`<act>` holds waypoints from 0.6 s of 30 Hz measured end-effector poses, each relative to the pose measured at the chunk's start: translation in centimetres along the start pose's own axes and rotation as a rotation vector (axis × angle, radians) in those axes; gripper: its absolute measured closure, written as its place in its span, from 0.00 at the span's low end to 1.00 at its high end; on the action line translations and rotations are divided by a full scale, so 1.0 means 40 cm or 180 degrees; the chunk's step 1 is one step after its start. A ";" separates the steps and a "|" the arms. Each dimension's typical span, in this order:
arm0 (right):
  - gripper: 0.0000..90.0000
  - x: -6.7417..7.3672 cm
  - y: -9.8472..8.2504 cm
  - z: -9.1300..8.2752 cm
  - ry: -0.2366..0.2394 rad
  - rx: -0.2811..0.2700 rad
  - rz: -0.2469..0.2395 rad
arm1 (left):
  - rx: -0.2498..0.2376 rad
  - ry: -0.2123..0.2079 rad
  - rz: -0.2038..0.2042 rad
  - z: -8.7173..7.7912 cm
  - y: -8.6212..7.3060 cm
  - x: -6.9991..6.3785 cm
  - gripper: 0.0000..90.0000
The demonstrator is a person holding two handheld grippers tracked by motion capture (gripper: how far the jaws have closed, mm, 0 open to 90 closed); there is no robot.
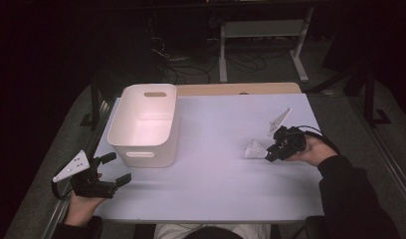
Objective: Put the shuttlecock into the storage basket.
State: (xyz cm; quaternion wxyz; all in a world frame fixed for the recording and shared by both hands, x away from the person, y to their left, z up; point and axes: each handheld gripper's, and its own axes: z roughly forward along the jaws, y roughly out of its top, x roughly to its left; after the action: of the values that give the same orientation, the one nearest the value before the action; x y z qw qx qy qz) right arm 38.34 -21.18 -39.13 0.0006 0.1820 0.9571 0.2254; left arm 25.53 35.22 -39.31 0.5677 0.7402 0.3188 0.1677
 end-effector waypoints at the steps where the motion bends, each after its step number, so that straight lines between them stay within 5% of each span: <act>1: 0.71 0.000 0.004 -0.005 0.0004 -0.0010 -0.0006 | 0.0000 -0.0001 -0.0001 0.000 0.000 0.000 0.00; 18: 0.71 0.007 0.053 -0.053 -0.0031 -0.0104 -0.0020 | -0.0002 -0.0001 -0.0002 -0.001 0.000 0.000 0.00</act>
State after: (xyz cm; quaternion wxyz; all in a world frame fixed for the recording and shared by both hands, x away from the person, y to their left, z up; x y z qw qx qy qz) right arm 38.64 -20.21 -36.30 0.0089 0.1801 0.9539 0.2401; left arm 25.52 35.24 -39.30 0.5681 0.7399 0.3189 0.1675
